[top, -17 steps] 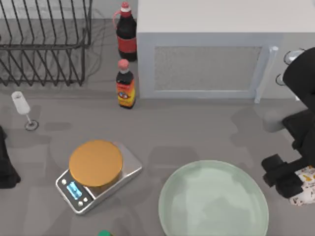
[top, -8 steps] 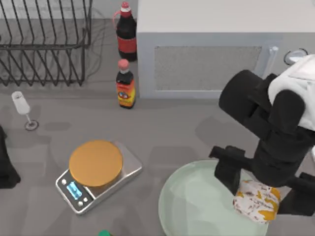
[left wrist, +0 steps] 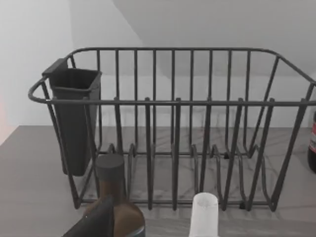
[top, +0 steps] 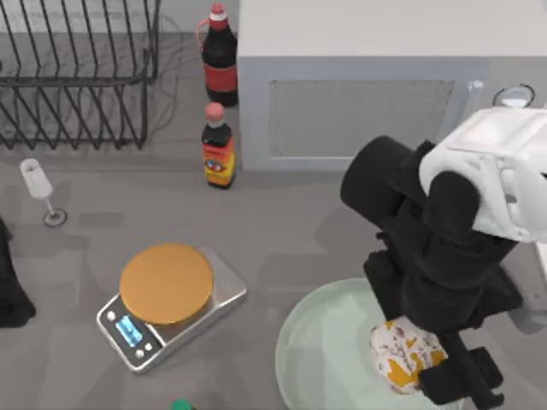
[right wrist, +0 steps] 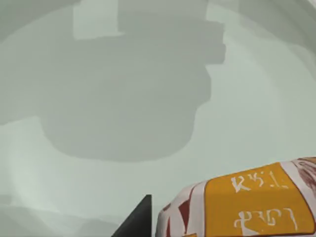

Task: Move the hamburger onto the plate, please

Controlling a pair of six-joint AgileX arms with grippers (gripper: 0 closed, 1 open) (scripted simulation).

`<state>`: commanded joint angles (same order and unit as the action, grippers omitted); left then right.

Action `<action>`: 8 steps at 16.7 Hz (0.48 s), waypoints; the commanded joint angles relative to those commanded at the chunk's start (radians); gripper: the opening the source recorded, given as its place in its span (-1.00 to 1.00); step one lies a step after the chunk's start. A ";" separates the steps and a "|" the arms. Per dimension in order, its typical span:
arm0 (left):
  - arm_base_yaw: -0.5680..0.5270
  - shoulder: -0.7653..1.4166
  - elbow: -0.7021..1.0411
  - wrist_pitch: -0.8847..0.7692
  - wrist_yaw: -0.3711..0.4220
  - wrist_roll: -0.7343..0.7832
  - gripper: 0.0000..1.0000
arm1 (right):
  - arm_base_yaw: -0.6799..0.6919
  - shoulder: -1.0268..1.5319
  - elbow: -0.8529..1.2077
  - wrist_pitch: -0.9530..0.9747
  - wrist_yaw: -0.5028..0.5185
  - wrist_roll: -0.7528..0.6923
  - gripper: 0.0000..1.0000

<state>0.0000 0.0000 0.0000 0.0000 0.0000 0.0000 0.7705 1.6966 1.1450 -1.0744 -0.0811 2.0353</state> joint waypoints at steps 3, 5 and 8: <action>0.000 0.000 0.000 0.000 0.000 0.000 1.00 | -0.009 0.000 0.013 0.030 -0.007 0.204 -1.00; 0.000 0.000 0.000 0.000 0.000 0.000 1.00 | -0.017 -0.002 0.021 0.044 -0.009 0.293 -1.00; 0.000 0.000 0.000 0.000 0.000 0.000 1.00 | -0.023 -0.005 0.027 0.056 -0.010 0.352 -1.00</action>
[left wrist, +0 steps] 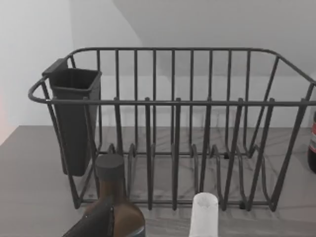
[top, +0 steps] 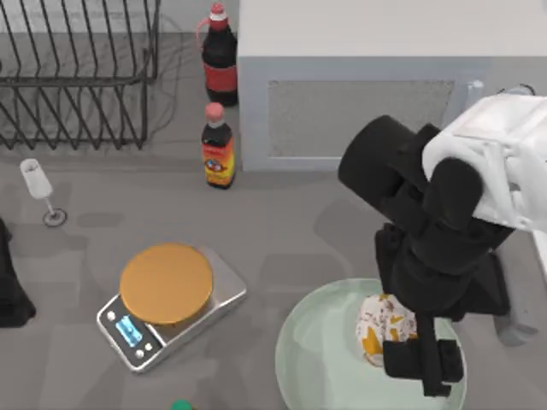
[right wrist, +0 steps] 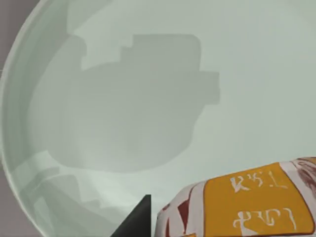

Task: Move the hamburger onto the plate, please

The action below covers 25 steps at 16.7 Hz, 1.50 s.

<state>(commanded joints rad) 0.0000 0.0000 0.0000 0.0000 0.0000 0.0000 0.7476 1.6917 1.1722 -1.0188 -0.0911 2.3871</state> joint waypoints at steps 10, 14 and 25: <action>0.000 0.000 0.000 0.000 0.000 0.000 1.00 | 0.010 0.044 -0.060 0.110 0.001 0.015 -1.00; 0.000 0.000 0.000 0.000 0.000 0.000 1.00 | 0.019 0.075 -0.100 0.177 0.001 0.020 -1.00; 0.000 0.000 0.000 0.000 0.000 0.000 1.00 | 0.019 0.075 -0.100 0.177 0.001 0.020 0.36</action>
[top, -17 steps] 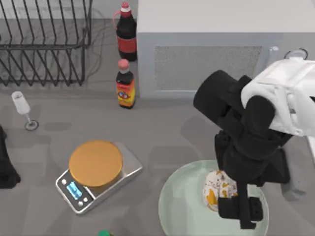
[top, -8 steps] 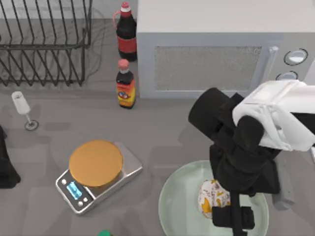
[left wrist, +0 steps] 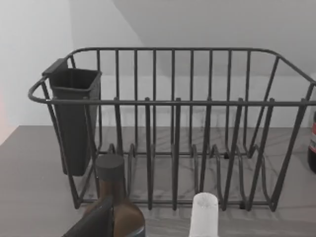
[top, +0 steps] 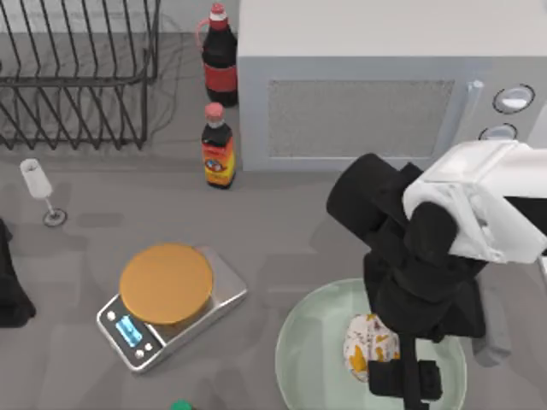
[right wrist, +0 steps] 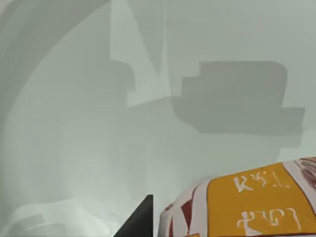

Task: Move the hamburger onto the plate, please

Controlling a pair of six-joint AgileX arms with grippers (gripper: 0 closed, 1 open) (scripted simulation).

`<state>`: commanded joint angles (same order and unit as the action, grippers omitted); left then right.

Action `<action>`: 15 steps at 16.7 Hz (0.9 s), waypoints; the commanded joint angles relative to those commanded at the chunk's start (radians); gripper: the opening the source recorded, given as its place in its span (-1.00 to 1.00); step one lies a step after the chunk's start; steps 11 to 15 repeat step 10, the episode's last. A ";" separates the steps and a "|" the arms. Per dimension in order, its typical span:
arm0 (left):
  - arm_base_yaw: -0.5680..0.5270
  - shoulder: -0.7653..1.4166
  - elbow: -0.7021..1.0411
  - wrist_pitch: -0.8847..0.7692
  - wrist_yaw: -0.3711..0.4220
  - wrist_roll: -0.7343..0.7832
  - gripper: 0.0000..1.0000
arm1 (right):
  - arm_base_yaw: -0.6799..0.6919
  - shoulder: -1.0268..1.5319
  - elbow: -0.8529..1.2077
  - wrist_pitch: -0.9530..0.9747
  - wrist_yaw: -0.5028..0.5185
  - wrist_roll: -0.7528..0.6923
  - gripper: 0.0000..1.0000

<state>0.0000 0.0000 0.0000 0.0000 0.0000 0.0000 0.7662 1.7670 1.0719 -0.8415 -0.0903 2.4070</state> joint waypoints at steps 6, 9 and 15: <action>0.000 0.000 0.000 0.000 0.000 0.000 1.00 | 0.000 0.000 0.000 0.000 0.000 0.000 1.00; 0.000 0.000 0.000 0.000 0.000 0.000 1.00 | 0.000 0.000 0.000 0.000 0.000 0.000 1.00; 0.000 0.000 0.000 0.000 0.000 0.000 1.00 | 0.000 0.000 0.000 0.000 0.000 0.000 1.00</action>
